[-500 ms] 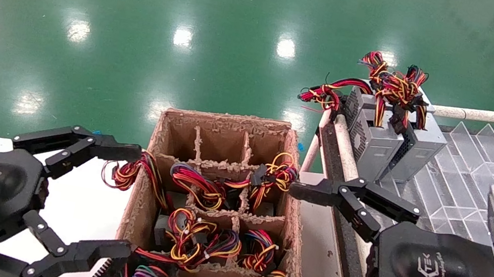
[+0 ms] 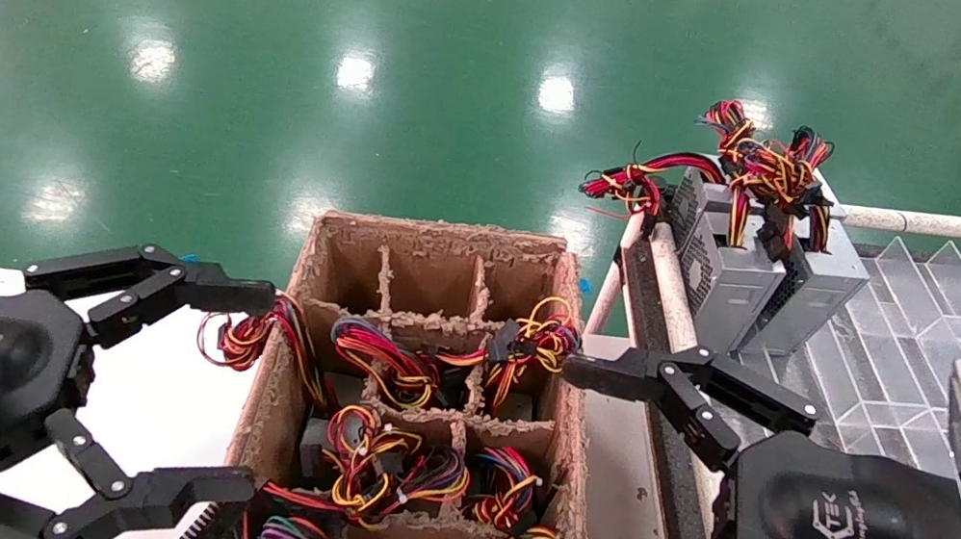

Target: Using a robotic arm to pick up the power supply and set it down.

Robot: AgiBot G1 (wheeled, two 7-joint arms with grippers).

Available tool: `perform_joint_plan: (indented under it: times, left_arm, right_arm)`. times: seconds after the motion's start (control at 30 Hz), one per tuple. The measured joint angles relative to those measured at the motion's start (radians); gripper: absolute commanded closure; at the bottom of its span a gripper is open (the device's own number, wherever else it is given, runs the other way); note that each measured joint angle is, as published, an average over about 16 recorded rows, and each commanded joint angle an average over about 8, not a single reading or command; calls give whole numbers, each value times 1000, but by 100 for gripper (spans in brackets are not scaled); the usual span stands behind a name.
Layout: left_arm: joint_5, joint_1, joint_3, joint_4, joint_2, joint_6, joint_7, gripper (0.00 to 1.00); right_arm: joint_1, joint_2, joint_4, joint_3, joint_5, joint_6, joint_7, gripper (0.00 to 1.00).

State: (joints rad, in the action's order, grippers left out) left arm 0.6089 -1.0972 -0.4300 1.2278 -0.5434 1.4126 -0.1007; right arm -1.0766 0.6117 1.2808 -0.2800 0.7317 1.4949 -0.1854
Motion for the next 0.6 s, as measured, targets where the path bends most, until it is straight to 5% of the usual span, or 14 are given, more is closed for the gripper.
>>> perform_joint_plan:
  times: [0.13,0.6]
  left_arm:
    - [0,0,0,0,0,0,0,100]
    - [0,0,0,0,0,0,0,100]
  right_arm:
    - [0,0,0,0,0,0,0,0]
    - [-27,4,-24,-14,133,-101,45,0]
